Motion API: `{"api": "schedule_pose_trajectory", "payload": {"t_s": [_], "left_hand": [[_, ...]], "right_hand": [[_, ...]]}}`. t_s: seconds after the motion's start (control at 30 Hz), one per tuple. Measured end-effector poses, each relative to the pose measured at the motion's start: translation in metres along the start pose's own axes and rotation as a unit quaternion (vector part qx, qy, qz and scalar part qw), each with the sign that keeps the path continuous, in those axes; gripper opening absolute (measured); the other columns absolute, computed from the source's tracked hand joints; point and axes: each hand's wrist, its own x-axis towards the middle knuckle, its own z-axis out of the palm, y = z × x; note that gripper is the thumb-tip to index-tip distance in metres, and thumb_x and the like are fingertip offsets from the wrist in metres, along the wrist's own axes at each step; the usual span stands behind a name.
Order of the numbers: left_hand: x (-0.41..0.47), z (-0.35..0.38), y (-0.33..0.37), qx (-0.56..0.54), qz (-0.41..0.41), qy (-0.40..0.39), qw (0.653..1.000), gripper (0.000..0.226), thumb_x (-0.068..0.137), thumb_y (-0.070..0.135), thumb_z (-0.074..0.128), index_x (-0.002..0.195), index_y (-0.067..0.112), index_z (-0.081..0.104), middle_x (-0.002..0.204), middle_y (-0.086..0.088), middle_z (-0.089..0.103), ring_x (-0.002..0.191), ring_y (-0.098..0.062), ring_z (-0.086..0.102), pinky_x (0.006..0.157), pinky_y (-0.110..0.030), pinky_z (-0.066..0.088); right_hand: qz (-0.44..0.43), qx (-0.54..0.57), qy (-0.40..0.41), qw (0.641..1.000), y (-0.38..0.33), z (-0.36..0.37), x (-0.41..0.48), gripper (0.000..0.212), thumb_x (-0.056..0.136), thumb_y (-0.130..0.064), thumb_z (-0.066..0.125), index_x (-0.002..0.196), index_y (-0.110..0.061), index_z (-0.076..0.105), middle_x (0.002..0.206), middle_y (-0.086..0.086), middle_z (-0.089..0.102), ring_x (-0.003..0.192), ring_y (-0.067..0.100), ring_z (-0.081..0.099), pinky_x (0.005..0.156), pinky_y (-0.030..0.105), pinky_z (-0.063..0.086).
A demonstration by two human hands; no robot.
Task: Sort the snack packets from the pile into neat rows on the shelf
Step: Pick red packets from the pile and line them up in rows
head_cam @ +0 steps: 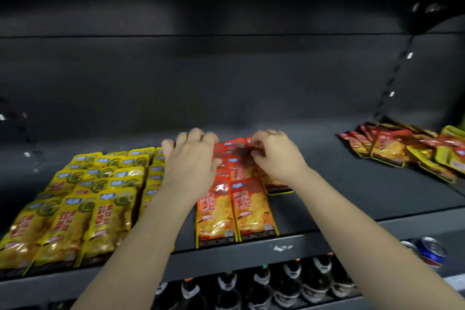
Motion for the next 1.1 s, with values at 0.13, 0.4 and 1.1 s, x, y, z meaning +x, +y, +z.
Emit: {"api": "schedule_pose_trajectory", "payload": {"t_s": [0.13, 0.4, 1.1], "left_hand": [[0.023, 0.014, 0.055, 0.008, 0.041, -0.022, 0.999, 0.037, 0.093, 0.04, 0.053, 0.127, 0.029, 0.045, 0.127, 0.004, 0.045, 0.119, -0.022, 0.042, 0.095, -0.041, 0.027], [0.053, 0.037, 0.167, -0.022, 0.09, -0.049, 0.995, 0.041, 0.093, 0.042, 0.053, 0.131, 0.031, 0.043, 0.13, 0.004, 0.045, 0.121, -0.021, 0.042, 0.095, -0.039, 0.026], [0.102, 0.089, 0.346, -0.032, 0.115, -0.136, 0.984, 0.042, 0.091, 0.044, 0.055, 0.128, 0.024, 0.049, 0.124, -0.001, 0.049, 0.118, -0.025, 0.045, 0.097, -0.041, 0.027]], "right_hand": [[0.016, -0.018, -0.017, 1.0, 0.044, -0.022, -0.011, 0.025, 0.087, -0.024, 0.056, 0.111, -0.02, 0.06, 0.112, 0.006, 0.06, 0.112, 0.03, 0.05, 0.09, 0.038, 0.047], [0.036, -0.048, -0.027, 0.998, 0.138, -0.058, -0.032, 0.024, 0.088, -0.023, 0.057, 0.112, -0.017, 0.06, 0.114, 0.007, 0.059, 0.111, 0.031, 0.05, 0.089, 0.039, 0.047], [0.052, -0.042, 0.043, 0.997, 0.292, -0.123, -0.075, 0.028, 0.082, -0.013, 0.056, 0.109, -0.014, 0.063, 0.106, 0.007, 0.061, 0.102, 0.029, 0.051, 0.08, 0.036, 0.046]]}}
